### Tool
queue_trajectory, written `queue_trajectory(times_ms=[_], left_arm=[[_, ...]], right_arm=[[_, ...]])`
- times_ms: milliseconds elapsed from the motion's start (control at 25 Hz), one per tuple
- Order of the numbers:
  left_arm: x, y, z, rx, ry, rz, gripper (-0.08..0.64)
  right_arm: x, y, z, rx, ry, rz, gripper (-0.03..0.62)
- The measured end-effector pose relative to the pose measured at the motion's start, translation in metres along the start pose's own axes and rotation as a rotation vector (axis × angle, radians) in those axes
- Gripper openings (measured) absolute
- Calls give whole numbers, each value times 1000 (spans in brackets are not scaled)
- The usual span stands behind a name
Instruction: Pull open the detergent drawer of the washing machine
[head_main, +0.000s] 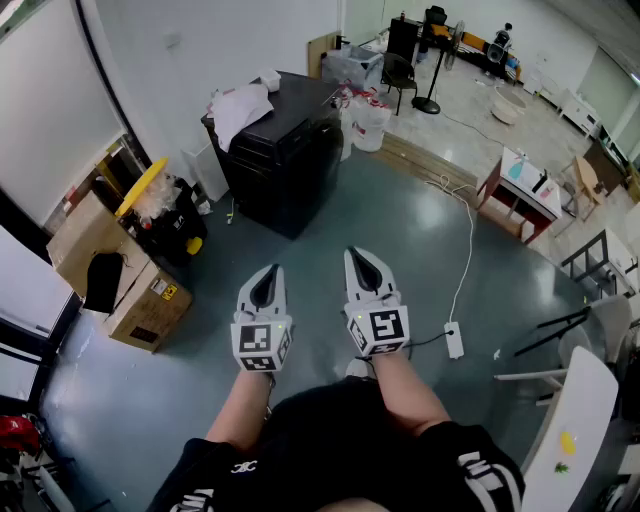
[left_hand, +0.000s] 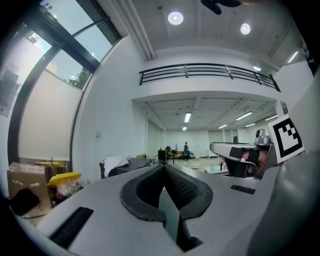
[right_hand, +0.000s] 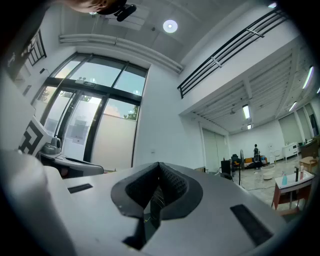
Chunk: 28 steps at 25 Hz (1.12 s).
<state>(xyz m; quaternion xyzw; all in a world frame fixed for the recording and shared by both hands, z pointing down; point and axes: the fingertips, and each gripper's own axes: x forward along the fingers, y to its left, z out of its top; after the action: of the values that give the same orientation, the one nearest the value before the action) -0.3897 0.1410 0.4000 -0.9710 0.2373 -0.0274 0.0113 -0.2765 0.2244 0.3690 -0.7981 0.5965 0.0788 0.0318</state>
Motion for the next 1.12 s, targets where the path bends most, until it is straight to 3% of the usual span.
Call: queue_trajectory(times_ms=[520, 1120], left_arm=[[23, -9, 6, -6, 3, -8, 3], [122, -68, 21, -5, -15, 14, 3]], right_arm=[[16, -23, -1, 1, 4, 9, -3], [44, -129, -12, 26, 5, 39, -2]])
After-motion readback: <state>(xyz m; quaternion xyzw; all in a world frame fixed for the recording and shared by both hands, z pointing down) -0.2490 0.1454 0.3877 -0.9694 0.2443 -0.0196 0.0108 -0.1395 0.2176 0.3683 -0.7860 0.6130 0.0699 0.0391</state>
